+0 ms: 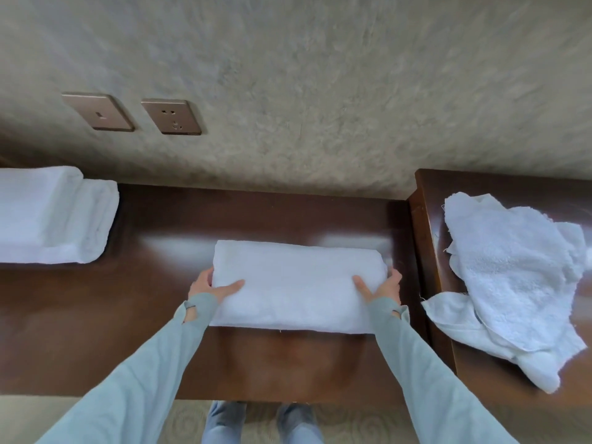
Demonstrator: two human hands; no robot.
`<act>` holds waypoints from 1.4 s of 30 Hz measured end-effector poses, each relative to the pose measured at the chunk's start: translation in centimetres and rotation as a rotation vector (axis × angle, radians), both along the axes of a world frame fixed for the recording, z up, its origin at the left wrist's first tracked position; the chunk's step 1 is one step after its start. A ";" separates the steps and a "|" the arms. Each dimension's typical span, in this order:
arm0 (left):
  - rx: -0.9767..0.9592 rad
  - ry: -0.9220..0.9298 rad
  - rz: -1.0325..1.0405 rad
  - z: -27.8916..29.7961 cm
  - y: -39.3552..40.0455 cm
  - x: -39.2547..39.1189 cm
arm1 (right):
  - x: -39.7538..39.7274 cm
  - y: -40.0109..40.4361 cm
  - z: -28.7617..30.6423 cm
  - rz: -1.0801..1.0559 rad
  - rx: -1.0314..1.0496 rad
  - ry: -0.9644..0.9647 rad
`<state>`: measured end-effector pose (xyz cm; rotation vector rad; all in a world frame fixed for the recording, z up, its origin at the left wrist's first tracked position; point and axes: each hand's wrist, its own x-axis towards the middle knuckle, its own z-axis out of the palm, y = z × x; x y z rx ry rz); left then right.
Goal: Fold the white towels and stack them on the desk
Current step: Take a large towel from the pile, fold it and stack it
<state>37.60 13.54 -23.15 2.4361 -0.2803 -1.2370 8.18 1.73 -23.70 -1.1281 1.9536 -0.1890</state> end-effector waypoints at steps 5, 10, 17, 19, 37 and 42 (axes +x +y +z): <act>0.179 0.132 -0.019 1.1 0.2 0.2 | -0.2 -1.4 1.7 0.108 0.227 0.103; 0.027 0.214 0.021 2.8 1.9 0.0 | 0.6 -0.6 3.6 0.181 0.337 0.044; -0.133 0.272 0.181 7.7 7.8 4.1 | 5.3 2.9 8.3 0.514 0.235 0.020; -0.179 0.225 0.183 9.0 9.1 7.3 | 6.6 2.0 5.2 0.564 0.193 -0.022; -0.269 -0.160 0.037 19.4 13.6 50.1 | 47.8 8.8 19.2 0.204 0.095 -0.476; -0.269 -0.185 0.103 18.5 13.5 58.4 | 56.2 8.5 19.8 0.190 0.101 -0.541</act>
